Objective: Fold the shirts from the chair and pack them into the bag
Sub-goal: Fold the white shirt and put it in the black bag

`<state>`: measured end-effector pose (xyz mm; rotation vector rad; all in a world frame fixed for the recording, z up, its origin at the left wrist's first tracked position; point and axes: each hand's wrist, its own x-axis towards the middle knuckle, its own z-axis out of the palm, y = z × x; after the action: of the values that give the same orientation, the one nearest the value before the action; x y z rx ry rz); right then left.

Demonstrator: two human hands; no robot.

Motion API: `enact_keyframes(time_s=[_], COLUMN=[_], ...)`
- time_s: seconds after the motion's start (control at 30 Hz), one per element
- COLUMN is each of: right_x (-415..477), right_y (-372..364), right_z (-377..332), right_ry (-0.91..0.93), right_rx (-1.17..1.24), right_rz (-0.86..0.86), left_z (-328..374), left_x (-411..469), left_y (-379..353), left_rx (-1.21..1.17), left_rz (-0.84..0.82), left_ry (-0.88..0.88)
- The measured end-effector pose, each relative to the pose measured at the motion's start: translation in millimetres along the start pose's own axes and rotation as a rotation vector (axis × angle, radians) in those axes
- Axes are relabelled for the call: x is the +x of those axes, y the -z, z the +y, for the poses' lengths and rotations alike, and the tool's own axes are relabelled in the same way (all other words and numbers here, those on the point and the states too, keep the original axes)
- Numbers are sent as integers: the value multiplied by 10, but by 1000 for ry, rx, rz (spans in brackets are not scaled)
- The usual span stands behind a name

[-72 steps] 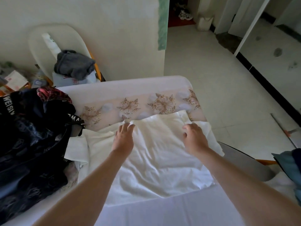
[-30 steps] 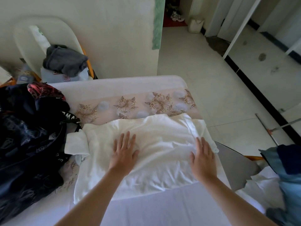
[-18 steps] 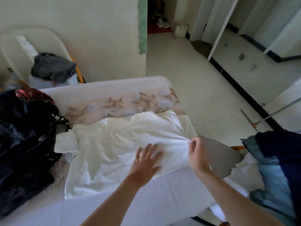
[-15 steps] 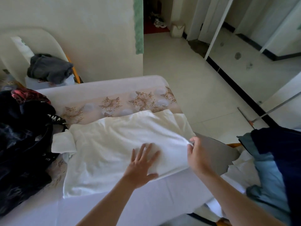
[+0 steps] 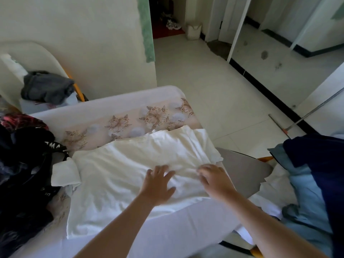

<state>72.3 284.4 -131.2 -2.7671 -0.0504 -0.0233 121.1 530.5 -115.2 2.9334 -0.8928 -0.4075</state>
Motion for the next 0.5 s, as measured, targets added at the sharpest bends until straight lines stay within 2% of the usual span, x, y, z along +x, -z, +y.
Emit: enact_keyframes(time_s=[0.07,0.1,0.2,0.27,0.33,0.4,0.5], right_x=[160,252,526,662,760,790,765], right_y=[87,141,269,297,271,152,152], right_z=[72,113,310,447,506,543,544], right_ry=[-170,-324,-762,-944,-987,-1002,-1033], right_rx=[18,4,-16,92,268,548,821], right_rz=[197,210,1,-182,-224,-69,193], left_z=[54,89,201,296,412,523,661], left_x=[255,379,827,1091,1326,1537,1811], left_y=[162,238,369,423,484,524,541], left_rx=[-23,-47,-102,-124,-173,-188,-203], left_rz=[6,23,35,43,41,14,-24], left_ry=[34,41,5,-53,-94,-118,-122])
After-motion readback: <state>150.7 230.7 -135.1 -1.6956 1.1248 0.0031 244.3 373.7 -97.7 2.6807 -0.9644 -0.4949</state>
